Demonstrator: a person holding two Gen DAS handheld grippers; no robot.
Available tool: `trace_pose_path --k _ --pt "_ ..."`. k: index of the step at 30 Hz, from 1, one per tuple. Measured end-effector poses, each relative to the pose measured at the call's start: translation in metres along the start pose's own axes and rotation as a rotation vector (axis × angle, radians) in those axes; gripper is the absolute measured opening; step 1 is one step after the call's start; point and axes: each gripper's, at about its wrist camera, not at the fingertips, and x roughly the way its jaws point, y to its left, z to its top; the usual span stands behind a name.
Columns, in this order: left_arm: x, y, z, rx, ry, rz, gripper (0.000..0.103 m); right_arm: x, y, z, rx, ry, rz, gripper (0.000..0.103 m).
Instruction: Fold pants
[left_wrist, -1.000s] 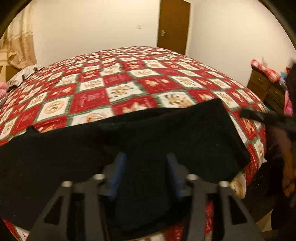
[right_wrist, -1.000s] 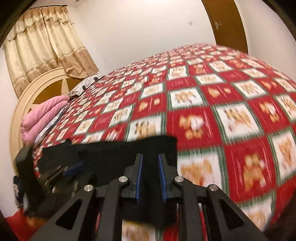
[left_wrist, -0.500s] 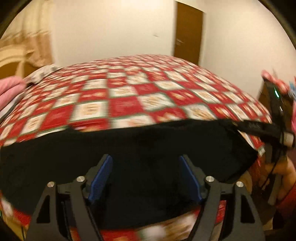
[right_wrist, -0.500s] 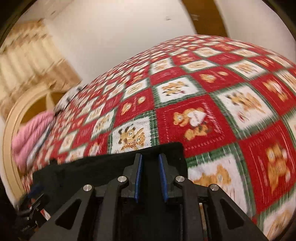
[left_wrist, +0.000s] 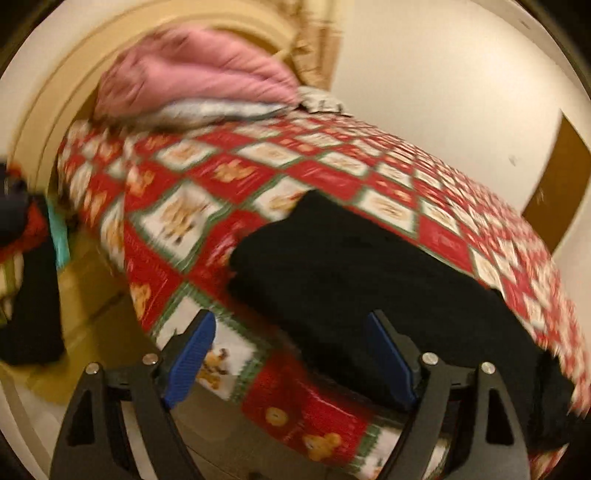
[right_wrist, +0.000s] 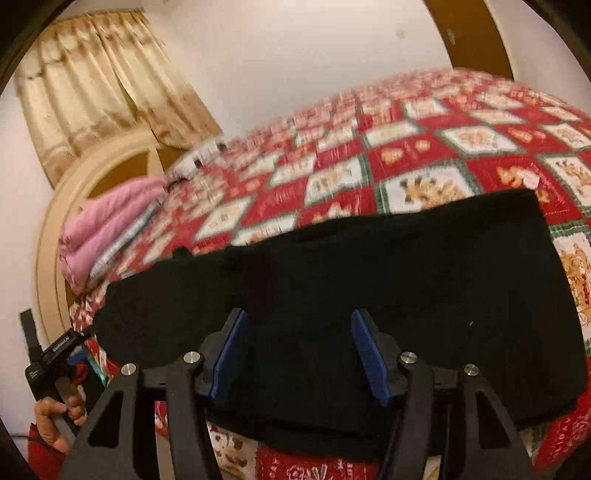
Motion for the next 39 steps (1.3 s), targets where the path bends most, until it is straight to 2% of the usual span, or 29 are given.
trace_pose_path --k 1,3,4,6,9,11,13,17,18,22,28,30,34,39 --pt "0.005 0.007 0.0 -0.035 0.013 -0.014 0.086 0.002 0.001 -0.003 -0.012 -0.009 0.008 0.066" --pt "0.016 0.017 0.0 -0.083 0.043 -0.038 0.086 0.003 0.004 -0.008 -0.045 -0.039 0.023 0.079" --pt "0.024 0.02 -0.001 -0.109 0.065 -0.06 0.086 0.004 0.008 -0.013 -0.078 -0.049 0.025 0.082" --pt "0.034 0.027 -0.004 -0.156 0.092 -0.085 0.086 0.007 0.017 -0.015 -0.125 -0.045 -0.011 0.087" --pt "0.033 0.031 -0.001 -0.203 0.059 -0.118 0.087 0.01 0.026 -0.018 -0.174 -0.033 -0.04 0.096" --pt "0.03 0.032 0.004 -0.22 0.036 -0.153 0.086 0.012 0.028 -0.019 -0.193 -0.035 -0.047 0.097" --pt "0.032 0.032 0.007 -0.246 0.041 -0.212 0.066 0.012 0.029 -0.022 -0.208 -0.047 -0.063 0.098" --pt "0.034 0.032 0.002 -0.261 0.035 -0.206 0.052 0.01 0.027 -0.023 -0.201 -0.062 -0.045 0.098" --pt "0.033 0.034 0.0 -0.275 0.031 -0.199 0.045 0.009 0.026 -0.023 -0.197 -0.065 -0.037 0.098" --pt "0.033 0.04 0.005 -0.329 0.048 -0.246 0.025 0.007 0.022 -0.023 -0.185 -0.072 -0.011 0.098" --pt "0.013 0.011 0.013 -0.198 -0.018 -0.131 0.021 0.006 0.026 -0.021 -0.197 -0.048 -0.03 0.098" --pt "-0.001 -0.003 0.021 -0.132 -0.054 -0.127 0.02 0.0 0.027 -0.016 -0.185 -0.04 -0.041 0.098" --pt "-0.05 -0.057 0.033 0.088 -0.197 -0.157 0.02 -0.033 0.023 0.005 -0.143 -0.138 -0.044 0.098" --pt "-0.096 -0.139 0.017 0.358 -0.292 -0.283 0.02 -0.067 -0.002 0.036 -0.042 -0.201 -0.049 0.098"
